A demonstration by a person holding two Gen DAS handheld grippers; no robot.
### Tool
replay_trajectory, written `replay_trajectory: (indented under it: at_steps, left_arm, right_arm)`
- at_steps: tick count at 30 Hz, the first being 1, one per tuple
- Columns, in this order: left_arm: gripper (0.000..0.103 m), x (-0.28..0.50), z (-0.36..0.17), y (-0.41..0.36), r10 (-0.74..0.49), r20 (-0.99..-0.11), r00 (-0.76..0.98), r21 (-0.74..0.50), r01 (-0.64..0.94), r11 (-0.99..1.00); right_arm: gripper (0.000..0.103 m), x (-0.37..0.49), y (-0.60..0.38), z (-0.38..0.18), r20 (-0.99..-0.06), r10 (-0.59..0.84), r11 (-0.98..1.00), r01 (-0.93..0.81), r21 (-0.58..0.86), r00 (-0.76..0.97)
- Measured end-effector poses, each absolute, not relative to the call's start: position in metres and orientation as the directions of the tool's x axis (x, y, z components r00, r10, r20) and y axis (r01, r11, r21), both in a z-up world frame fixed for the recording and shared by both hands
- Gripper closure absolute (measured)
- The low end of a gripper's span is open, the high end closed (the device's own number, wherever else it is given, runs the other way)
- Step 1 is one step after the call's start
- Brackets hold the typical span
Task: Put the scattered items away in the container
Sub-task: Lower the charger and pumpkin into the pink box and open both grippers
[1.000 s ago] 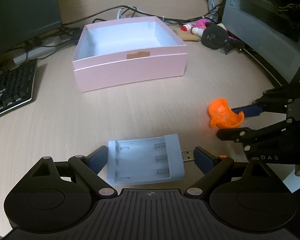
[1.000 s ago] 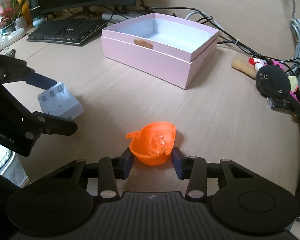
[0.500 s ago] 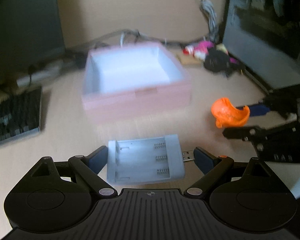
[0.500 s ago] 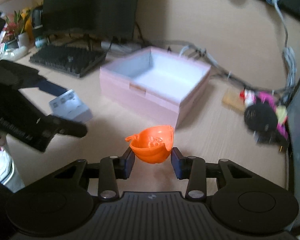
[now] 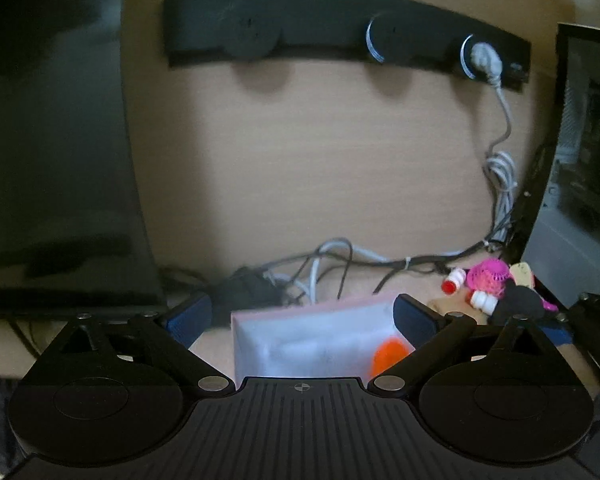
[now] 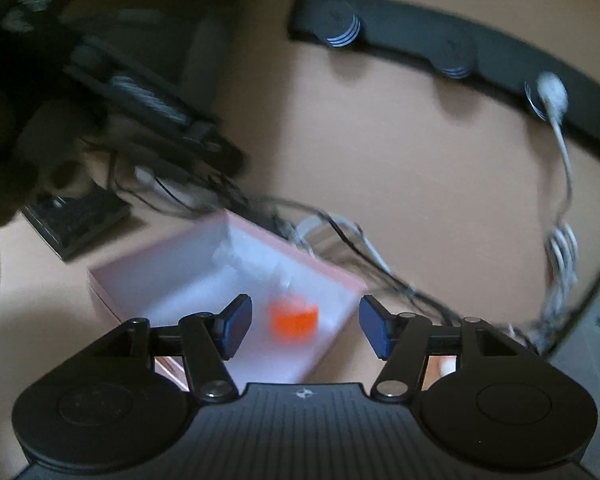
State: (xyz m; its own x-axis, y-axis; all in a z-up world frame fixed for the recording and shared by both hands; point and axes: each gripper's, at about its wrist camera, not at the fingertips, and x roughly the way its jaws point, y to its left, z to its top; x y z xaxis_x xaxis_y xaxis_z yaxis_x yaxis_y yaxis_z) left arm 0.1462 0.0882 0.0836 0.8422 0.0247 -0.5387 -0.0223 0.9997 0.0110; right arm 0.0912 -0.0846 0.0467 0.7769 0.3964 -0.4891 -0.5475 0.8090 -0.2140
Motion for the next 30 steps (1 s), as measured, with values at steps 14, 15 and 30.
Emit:
replay_trajectory:
  at_steps: [14, 15, 30]
  left_arm:
    - [0.002, 0.115, 0.025, -0.03, -0.3, -0.681, 0.669, -0.053, 0.363, 0.93]
    - [0.002, 0.116, 0.023, -0.032, -0.303, -0.687, 0.661, -0.046, 0.377, 0.925]
    - [0.001, 0.11, 0.01, -0.025, -0.264, -0.728, 0.633, -0.041, 0.344, 0.938]
  right_arm:
    - [0.017, 0.171, -0.163, -0.024, -0.522, -0.094, 0.914, -0.135, -0.383, 0.848]
    - [0.015, 0.174, -0.163, -0.027, -0.519, -0.088, 0.908, -0.146, -0.393, 0.85]
    - [0.022, 0.145, -0.176, -0.004, -0.628, 0.182, 0.955, -0.288, -0.07, 0.756]
